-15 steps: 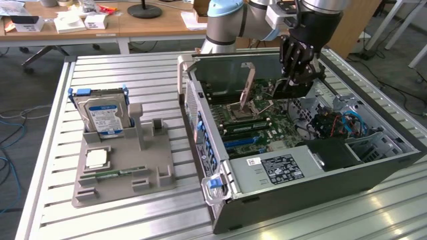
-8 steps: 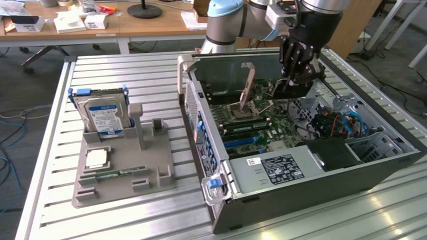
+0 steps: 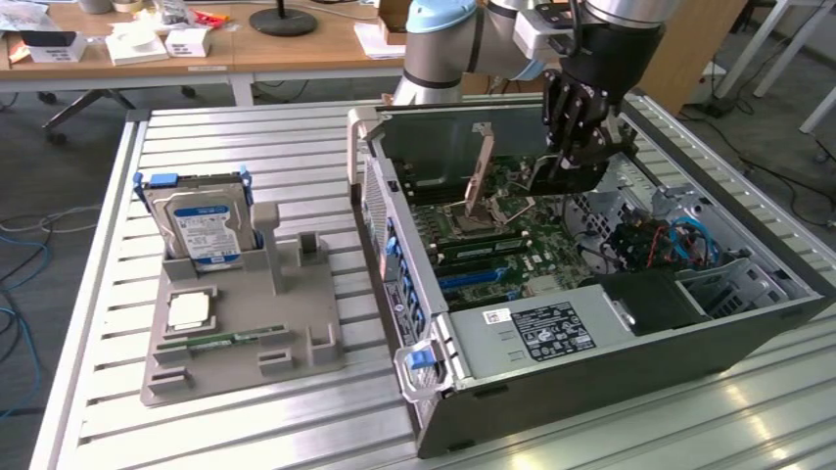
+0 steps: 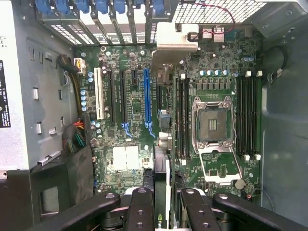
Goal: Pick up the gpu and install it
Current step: 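Insert the gpu into the slot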
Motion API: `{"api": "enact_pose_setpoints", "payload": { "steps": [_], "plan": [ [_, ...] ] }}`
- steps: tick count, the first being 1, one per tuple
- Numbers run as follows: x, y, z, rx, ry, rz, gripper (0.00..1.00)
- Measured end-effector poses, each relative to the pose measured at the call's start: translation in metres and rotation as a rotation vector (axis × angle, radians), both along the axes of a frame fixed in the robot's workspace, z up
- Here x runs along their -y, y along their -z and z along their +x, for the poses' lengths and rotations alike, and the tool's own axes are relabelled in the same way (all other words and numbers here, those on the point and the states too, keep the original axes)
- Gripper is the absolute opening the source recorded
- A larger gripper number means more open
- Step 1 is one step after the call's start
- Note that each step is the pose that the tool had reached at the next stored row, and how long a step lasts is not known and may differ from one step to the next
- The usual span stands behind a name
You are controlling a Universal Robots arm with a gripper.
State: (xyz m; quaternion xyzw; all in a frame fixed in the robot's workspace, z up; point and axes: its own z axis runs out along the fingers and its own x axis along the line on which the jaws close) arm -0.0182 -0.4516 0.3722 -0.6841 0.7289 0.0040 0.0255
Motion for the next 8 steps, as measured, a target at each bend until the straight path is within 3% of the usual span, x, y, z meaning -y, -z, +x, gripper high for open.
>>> {"api": "enact_pose_setpoints", "payload": {
  "steps": [8],
  "plan": [
    [0.0000, 0.0000, -0.0016, 0.0001, 0.000, 0.0001, 0.26]
  ]
}}
